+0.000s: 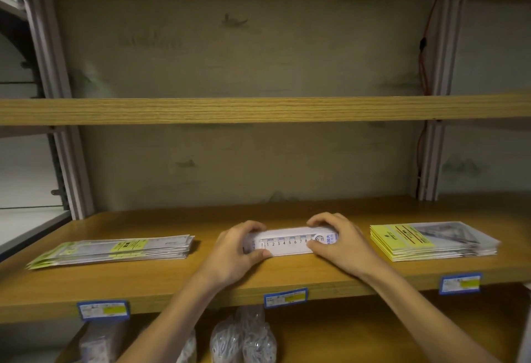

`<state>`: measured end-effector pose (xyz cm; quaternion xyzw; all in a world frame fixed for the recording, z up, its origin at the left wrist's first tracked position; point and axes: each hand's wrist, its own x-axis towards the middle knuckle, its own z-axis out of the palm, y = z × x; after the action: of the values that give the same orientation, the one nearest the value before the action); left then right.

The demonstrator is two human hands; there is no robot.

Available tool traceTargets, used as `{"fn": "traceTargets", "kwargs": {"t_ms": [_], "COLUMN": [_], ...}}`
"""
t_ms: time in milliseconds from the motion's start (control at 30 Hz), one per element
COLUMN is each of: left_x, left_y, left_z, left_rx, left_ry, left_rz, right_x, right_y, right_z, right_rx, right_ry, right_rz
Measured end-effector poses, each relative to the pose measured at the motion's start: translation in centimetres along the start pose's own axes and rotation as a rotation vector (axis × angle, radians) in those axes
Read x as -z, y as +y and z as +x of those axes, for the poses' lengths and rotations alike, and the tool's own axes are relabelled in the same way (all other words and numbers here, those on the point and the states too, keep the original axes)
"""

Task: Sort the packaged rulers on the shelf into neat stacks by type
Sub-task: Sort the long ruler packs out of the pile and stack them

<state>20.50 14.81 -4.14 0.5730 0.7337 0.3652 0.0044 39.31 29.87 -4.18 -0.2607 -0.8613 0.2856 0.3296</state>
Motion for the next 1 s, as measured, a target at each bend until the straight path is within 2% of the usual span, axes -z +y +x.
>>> {"fn": "traceTargets", "kwargs": {"t_ms": [133,333,767,900,1000], "left_x": [-0.06,0.17,0.05,0.04,0.14], "left_y": [0.18,0.46,0.06,0.18,0.29], "left_z": [0.05,-0.02,0.39,0.46,0.37], "left_rx": [-0.008,0.032,0.067,0.099,0.157], "left_ry": [0.033,0.022,-0.05,-0.017,0.041], "left_rz": [-0.004,-0.18,-0.216,-0.223,-0.355], "right_x": [0.02,-0.01,-0.18,-0.29,-0.36], "right_y": [0.06,0.02,-0.17,-0.14,-0.02], "right_z": [0.06,-0.03,0.21,0.26,0.28], "right_rx": [-0.016,-0.039,-0.031,-0.03,-0.041], "right_ry": [0.01,0.031,-0.05,-0.049,-0.024], "right_rz": [0.005,0.035,-0.005,-0.022,0.01]}}
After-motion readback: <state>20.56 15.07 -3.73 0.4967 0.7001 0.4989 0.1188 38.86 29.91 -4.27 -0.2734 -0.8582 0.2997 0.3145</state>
